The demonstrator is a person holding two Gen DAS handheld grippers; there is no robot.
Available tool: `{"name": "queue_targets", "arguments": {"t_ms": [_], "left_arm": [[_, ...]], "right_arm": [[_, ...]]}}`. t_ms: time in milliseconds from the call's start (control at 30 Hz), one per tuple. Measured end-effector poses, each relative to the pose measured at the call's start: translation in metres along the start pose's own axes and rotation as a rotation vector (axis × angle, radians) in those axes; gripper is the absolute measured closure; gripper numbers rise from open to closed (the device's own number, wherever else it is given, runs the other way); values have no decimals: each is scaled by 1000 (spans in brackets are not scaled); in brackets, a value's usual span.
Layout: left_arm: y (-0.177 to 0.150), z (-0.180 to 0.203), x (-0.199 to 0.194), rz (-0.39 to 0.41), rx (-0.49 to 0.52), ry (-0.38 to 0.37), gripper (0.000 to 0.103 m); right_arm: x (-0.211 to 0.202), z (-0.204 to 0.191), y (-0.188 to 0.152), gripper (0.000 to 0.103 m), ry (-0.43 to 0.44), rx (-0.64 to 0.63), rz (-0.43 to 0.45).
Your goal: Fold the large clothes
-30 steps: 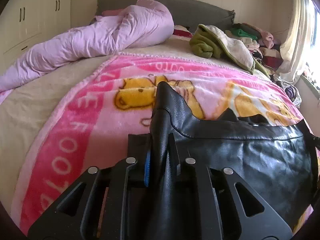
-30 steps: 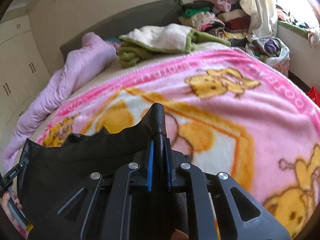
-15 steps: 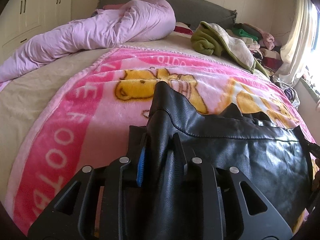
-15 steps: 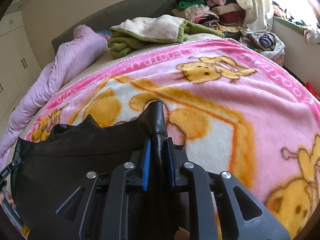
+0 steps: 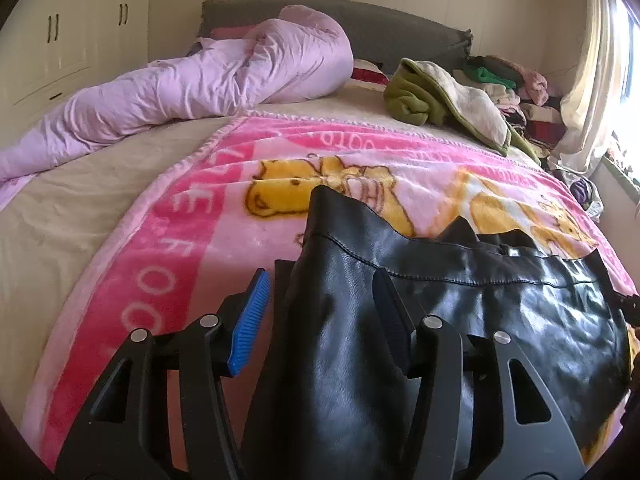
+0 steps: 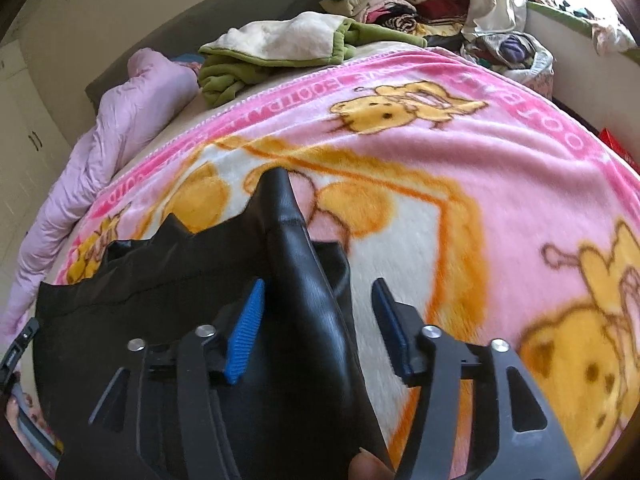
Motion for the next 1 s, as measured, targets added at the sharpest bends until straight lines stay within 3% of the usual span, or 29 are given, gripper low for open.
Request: {"name": "queue_targets", "arguments": {"t_ms": [33,67,200,267,500,633,700,767,833,967,1000], "left_arm": [[-1,-2,-3,1,-6,4,39],[-1,-3,-6,5,-11,8,30],[1,-10,-22,30,-33,18,25],[3,-16,-32,54,-60,37,9],[-2,-10,-59,85,-54,48,9],[-19,12,-73,72,-7,-19,9],[-30,22,-79,55,-4,-60,14],[-42,28,-85,51,7,-59,30],[-52,37,-88,41,31,-77,40],[-79,56,-76,-65,27,-170,58],[-86,61,-72,-95,29,-184,58]], "right_arm": [[-3,2,-2,42,1,5,-1],[-7,3,-4,38,2,11,-1],[-25,9,-17,28,38,35,-5],[-36,12,-24,26,56,42,-8],[-61,21,-45,24,92,39,-15],[-68,22,-59,24,99,8,-23],[-68,21,-64,35,98,-11,-28],[-68,22,-70,44,101,-20,-40],[-68,23,-74,48,107,-25,-40],[-70,25,-76,83,124,-45,-29],[-74,26,-76,92,112,-53,-12]]}}
Point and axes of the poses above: each gripper's, at about its wrist camera, not at the fingertips, and x roughly the way its jaws point, z to its right, y to its top, the point moved 10 cm from there along x, roughly the way its jaws point, and after that the axes turned 5 degrees about x, right-handed, at the moved point
